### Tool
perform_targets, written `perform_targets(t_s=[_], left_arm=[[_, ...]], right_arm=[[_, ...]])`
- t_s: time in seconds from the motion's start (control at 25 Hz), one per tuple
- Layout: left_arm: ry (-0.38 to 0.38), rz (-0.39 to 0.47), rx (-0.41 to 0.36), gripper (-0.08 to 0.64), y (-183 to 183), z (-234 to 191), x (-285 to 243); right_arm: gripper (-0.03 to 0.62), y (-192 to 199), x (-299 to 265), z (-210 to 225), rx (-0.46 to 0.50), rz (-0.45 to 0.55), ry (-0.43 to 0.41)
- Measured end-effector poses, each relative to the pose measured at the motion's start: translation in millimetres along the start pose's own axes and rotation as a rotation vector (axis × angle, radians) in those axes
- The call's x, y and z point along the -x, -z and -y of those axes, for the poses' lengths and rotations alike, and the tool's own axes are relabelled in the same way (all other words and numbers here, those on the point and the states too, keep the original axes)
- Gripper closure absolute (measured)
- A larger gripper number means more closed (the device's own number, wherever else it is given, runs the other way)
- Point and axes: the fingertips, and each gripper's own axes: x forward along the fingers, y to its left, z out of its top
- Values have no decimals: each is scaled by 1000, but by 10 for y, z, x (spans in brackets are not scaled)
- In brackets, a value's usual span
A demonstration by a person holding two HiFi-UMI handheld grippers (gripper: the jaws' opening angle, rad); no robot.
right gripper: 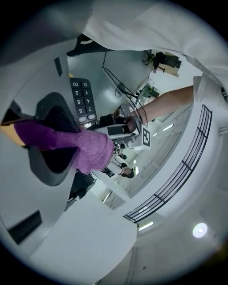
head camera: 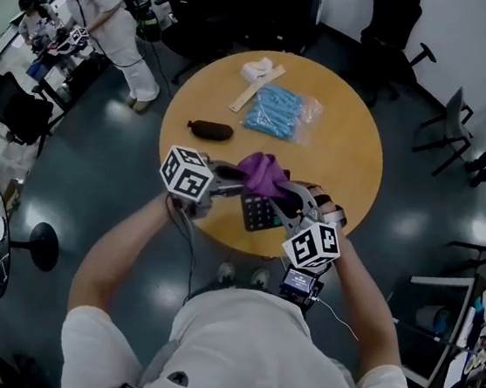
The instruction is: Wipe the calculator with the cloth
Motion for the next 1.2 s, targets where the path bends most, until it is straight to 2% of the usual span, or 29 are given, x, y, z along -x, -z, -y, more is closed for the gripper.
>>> perform_targets(t_s=[0.16,0.32,0.56,0.84,1.0,1.12,1.2], left_arm=[[14,-16,-26,500,-8,80,-9],[18,-24,-43,502,-2,118,0],[5,10,-44,502,38,135,54],[18,9,8,502,390,164,-21],[8,16,31,502,548,133,-39],[-10,12,0,502,586,115,-23],[-39,-1,-55,503,614,109,-10]], right_arm=[[494,-79,76,-123,99,16,-61],[494,-180,122,-312,201,19,-157],[494,-238,149,-881,311,13,-298],[494,-85,304,-1403,270,-8,-379],[494,68,405,-1742,251,-39,-459],[494,184,517,-1888,200,-67,-511],[494,203,620,-1802,103,-62,-488]])
